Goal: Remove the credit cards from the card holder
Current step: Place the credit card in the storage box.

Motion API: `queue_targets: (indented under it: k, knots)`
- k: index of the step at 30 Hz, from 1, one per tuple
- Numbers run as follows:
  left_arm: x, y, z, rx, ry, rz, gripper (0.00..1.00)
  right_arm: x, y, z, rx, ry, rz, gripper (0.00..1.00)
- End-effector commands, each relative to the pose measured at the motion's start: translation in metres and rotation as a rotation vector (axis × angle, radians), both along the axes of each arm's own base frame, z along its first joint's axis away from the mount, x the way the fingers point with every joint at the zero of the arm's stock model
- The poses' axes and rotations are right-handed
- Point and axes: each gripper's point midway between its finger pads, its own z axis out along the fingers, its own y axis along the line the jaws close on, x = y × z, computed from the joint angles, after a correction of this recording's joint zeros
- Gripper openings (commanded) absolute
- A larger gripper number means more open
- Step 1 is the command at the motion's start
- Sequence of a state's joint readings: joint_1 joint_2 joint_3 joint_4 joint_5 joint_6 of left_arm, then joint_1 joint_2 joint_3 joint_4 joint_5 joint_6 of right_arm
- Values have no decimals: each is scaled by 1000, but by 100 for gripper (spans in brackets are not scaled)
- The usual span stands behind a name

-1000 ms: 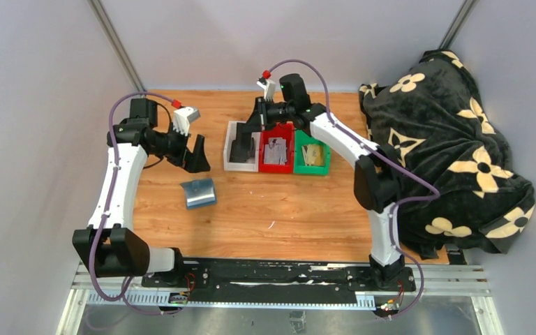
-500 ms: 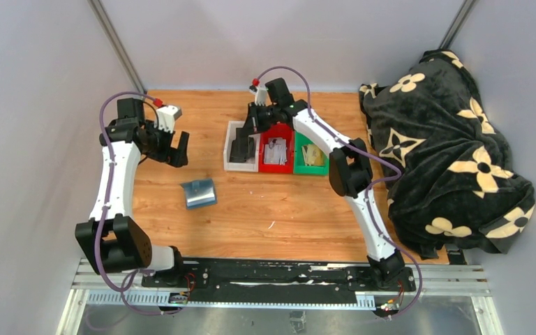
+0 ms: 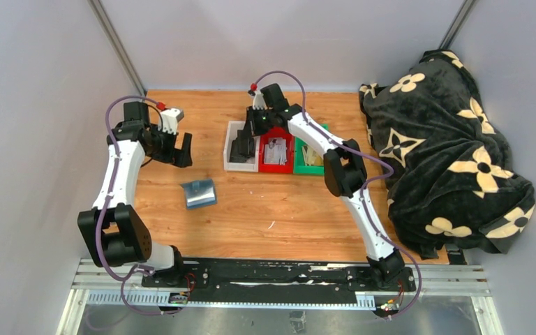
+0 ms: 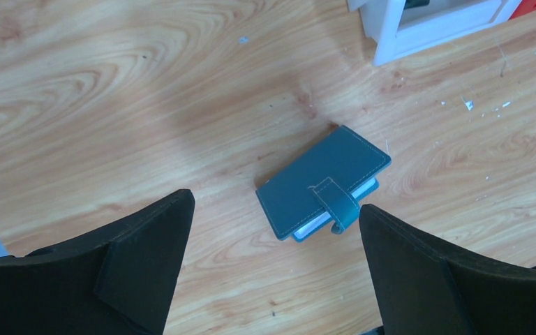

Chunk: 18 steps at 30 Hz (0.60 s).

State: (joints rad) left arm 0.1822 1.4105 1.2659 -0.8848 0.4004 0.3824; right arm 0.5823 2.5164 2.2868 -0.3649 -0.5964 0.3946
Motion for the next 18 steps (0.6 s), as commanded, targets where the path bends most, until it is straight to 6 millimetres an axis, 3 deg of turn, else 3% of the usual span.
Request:
queue_targets:
  k: [1,5,11,18]
  knots:
    - [2,1,-4,-5,-28,19,100,5,6,4,-40,-92,-18,13]
    - [5,-1,-3,-23,-36,27,100,8,2,11,-70,-140,-42,34]
    - [5,-3,-8,-33,-26,20,100,9,-6,45,-82,-231,-65,74]
    - [4,-6,-8,-47,-38,16,100,-3,-19,88,-119,-329,-74,78]
